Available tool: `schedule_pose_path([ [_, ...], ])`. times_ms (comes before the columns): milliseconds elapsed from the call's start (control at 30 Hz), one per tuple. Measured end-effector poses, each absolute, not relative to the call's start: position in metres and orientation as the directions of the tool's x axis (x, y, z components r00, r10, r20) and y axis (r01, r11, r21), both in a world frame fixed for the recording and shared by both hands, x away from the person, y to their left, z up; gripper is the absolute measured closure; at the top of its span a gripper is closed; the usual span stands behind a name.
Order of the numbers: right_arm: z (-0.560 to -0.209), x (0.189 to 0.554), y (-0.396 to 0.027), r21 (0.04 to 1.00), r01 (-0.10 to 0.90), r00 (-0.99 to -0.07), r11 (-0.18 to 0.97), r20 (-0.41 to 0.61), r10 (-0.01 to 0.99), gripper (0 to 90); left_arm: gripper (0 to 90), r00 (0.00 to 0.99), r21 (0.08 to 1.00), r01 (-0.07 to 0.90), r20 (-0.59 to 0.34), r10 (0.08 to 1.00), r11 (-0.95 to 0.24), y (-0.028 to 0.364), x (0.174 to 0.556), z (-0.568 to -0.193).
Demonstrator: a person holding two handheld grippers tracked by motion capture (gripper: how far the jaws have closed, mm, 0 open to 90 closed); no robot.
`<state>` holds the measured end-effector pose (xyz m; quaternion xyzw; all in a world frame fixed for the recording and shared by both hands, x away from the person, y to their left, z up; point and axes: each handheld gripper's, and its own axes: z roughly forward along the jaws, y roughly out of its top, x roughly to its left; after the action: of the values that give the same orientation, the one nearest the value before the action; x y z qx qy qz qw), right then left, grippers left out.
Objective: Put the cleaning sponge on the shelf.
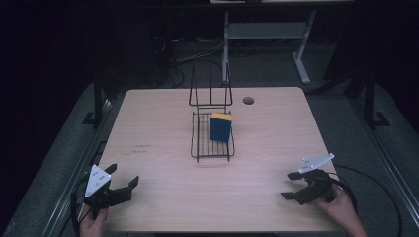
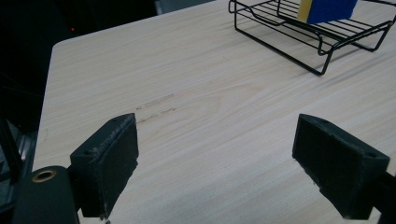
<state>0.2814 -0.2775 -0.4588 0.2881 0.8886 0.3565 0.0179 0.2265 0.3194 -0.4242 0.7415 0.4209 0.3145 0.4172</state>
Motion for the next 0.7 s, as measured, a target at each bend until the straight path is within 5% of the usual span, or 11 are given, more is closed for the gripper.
schedule_pose_path([
  [700,-0.464,0.256,-0.280,0.670,0.493,-0.829,0.555,0.167,0.534,18.0,13.9,0.452,0.880,0.364,0.119,0.884,-0.304,0.318,0.226,-0.425],
])
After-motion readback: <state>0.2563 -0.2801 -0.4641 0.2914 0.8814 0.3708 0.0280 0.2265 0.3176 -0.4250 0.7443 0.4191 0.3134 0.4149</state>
